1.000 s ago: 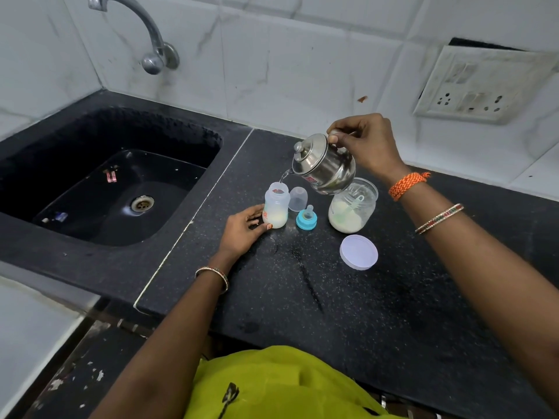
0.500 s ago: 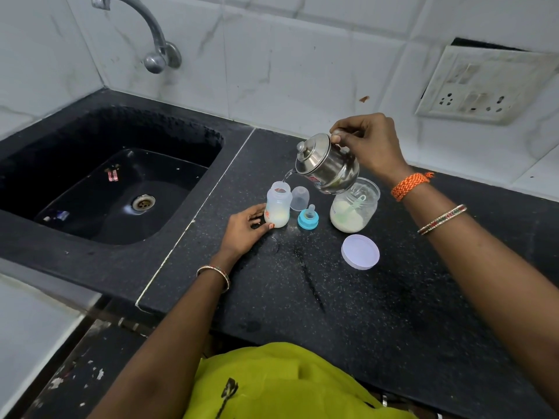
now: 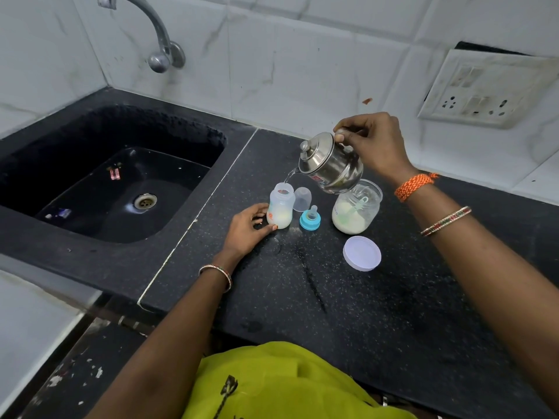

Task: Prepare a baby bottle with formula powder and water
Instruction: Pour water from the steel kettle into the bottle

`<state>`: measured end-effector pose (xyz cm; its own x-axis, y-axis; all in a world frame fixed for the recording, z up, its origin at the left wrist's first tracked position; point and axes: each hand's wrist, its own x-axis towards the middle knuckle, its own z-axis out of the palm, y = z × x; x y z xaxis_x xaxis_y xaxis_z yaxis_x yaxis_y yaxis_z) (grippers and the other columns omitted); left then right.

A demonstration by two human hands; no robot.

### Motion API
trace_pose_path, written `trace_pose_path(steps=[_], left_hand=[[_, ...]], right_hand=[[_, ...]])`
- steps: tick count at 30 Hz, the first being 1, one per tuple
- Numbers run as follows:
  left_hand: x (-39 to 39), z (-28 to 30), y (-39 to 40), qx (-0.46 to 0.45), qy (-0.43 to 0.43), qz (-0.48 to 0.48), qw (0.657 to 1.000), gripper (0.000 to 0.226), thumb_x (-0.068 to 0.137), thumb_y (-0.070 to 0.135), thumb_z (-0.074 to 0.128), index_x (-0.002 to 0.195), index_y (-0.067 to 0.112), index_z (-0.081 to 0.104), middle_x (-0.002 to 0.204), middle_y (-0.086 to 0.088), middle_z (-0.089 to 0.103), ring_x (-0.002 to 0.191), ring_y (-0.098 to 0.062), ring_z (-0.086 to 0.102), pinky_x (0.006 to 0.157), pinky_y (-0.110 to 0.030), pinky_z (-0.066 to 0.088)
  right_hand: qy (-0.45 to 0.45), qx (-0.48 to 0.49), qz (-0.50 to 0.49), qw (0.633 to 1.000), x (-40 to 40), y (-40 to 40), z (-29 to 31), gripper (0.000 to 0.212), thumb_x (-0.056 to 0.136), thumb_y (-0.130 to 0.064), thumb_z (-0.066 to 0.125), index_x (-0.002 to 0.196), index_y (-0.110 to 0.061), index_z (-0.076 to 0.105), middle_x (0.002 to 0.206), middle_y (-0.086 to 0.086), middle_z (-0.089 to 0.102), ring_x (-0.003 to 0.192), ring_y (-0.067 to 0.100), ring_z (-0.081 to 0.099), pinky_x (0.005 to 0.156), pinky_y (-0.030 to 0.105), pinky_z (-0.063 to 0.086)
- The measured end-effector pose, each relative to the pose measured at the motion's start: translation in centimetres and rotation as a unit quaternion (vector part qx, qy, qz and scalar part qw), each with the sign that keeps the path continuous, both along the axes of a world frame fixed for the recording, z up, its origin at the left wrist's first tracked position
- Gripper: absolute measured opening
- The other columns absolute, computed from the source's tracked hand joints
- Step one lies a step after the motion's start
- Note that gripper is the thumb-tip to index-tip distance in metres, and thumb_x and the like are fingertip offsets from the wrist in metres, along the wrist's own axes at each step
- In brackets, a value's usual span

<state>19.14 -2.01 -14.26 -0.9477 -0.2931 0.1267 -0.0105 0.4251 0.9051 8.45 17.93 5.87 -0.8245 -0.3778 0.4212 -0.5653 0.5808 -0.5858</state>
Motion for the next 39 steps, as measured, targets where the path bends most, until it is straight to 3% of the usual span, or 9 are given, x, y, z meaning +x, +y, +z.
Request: trace_pose_path(steps=[12, 22, 27, 39], left_hand=[[-0.1, -0.3, -0.1, -0.02, 0.007, 0.004, 1.0, 0.051, 0.073, 0.014, 0.078, 0.12, 0.011, 0.058, 0.111, -0.002, 0.059, 0.098, -0.011, 0.057, 0.083, -0.007, 0.042], [0.0, -0.2, -0.1, -0.027, 0.01, -0.001, 1.0, 0.047, 0.076, 0.014, 0.075, 0.12, 0.01, 0.059, 0.107, 0.002, 0.056, 0.097, -0.01, 0.056, 0.08, -0.005, 0.042], [-0.1, -0.3, -0.1, -0.017, 0.023, -0.001, 1.0, 0.044, 0.074, 0.012, 0.076, 0.115, 0.011, 0.061, 0.105, -0.001, 0.06, 0.094, -0.012, 0.058, 0.086, -0.014, 0.048], [-0.2, -0.5, -0.2, -0.018, 0.027, 0.003, 0.999, 0.043, 0.074, 0.012, 0.077, 0.114, 0.011, 0.062, 0.104, -0.001, 0.06, 0.094, -0.012, 0.059, 0.08, -0.008, 0.046]], right_hand=[[0.013, 0.013, -0.002, 1.0, 0.6, 0.1, 0.1, 0.017, 0.085, -0.021, 0.069, 0.1, -0.015, 0.075, 0.096, 0.002, 0.075, 0.089, 0.016, 0.069, 0.084, 0.044, 0.056], [0.013, 0.043, -0.006, 0.999, 1.1, -0.5, -0.1, 0.017, 0.086, -0.023, 0.068, 0.101, -0.018, 0.075, 0.098, 0.0, 0.075, 0.091, 0.015, 0.068, 0.084, 0.045, 0.055], [0.005, 0.066, -0.011, 0.998, 1.3, -0.5, -0.4, 0.016, 0.085, -0.027, 0.069, 0.099, -0.022, 0.075, 0.096, -0.003, 0.075, 0.09, 0.015, 0.068, 0.083, 0.043, 0.054], [0.023, 0.082, -0.007, 0.996, 1.4, -0.7, -0.4, 0.017, 0.087, -0.025, 0.067, 0.102, -0.02, 0.074, 0.099, 0.0, 0.075, 0.092, 0.017, 0.067, 0.082, 0.043, 0.054]])
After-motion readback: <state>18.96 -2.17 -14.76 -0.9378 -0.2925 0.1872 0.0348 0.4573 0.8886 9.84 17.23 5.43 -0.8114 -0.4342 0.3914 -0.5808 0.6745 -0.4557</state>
